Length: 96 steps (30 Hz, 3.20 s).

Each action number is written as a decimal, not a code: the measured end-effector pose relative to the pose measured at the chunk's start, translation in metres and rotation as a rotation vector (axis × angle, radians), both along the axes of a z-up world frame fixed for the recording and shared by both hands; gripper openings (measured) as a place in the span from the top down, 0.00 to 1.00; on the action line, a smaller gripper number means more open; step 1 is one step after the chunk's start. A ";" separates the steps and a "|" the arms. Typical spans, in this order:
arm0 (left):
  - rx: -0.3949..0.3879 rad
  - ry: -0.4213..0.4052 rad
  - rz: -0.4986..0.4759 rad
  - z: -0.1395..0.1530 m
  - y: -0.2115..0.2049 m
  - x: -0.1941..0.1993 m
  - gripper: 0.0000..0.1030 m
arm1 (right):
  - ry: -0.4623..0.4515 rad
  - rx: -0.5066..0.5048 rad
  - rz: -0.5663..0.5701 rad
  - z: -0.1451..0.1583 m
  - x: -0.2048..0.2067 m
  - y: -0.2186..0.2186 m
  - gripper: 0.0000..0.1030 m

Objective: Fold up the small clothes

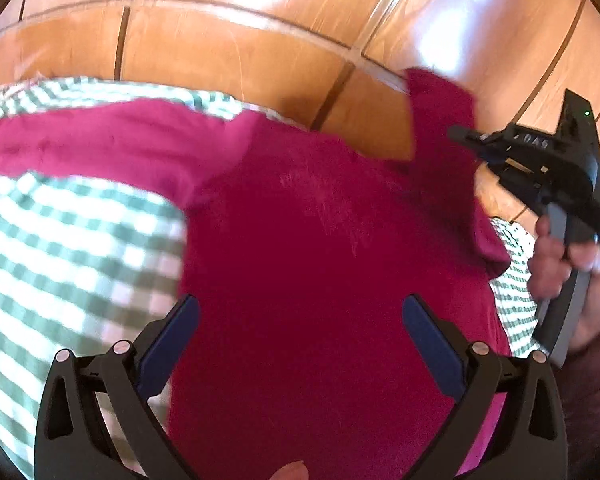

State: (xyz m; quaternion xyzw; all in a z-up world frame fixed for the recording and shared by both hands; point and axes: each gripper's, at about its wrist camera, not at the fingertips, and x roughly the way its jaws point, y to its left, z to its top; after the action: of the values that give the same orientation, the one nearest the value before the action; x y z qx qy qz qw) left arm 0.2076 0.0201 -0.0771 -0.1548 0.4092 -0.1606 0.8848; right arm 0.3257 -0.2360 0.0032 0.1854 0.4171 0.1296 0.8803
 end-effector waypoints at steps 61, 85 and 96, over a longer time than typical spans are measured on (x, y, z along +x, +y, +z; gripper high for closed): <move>0.051 0.065 0.104 -0.022 -0.018 0.109 0.50 | 0.158 -0.414 -0.193 -0.108 -0.053 -0.055 0.04; -0.442 0.215 0.838 -0.052 0.337 0.020 0.55 | 0.144 -0.426 -0.199 -0.105 -0.059 -0.055 0.04; -0.243 0.222 0.839 -0.045 0.360 0.081 0.88 | 0.147 -0.446 -0.197 -0.107 -0.058 -0.053 0.04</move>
State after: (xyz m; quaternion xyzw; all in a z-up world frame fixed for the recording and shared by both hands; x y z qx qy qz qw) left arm 0.2885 0.3804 -0.1217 -0.4263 0.3816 0.1829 0.7995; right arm 0.2674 -0.2894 -0.1034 0.0352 0.4782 -0.0661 0.8750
